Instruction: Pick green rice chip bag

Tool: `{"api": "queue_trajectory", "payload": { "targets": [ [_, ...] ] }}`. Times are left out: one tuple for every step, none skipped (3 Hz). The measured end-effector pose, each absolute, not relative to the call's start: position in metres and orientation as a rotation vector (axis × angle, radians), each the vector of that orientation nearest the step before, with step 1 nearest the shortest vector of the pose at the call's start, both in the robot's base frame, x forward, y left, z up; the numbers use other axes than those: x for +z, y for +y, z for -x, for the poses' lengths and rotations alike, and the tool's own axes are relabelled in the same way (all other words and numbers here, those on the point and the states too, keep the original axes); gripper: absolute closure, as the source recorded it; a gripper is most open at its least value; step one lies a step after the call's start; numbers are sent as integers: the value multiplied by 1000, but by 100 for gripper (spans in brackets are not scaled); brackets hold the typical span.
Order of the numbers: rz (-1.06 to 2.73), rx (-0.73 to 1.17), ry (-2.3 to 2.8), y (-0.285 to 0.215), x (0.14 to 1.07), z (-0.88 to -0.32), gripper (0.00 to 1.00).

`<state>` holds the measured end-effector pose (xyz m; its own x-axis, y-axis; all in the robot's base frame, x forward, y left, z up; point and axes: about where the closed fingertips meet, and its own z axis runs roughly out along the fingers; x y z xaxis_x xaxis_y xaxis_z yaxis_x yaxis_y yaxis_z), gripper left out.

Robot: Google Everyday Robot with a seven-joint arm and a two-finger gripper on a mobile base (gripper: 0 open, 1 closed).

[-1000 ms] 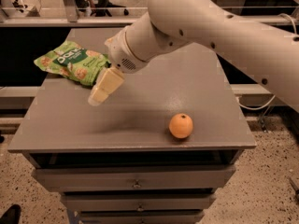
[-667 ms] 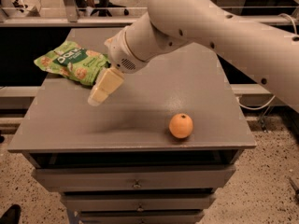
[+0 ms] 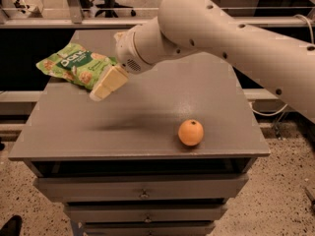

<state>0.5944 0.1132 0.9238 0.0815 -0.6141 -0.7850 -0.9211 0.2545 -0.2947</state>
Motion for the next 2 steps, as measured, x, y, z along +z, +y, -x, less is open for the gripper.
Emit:
{"api": "queue_trajectory", "payload": {
  "targets": [
    [1361,418,1623,119,928,-629,0],
    [1299,412,1674,125,911,-660,0]
  ]
}}
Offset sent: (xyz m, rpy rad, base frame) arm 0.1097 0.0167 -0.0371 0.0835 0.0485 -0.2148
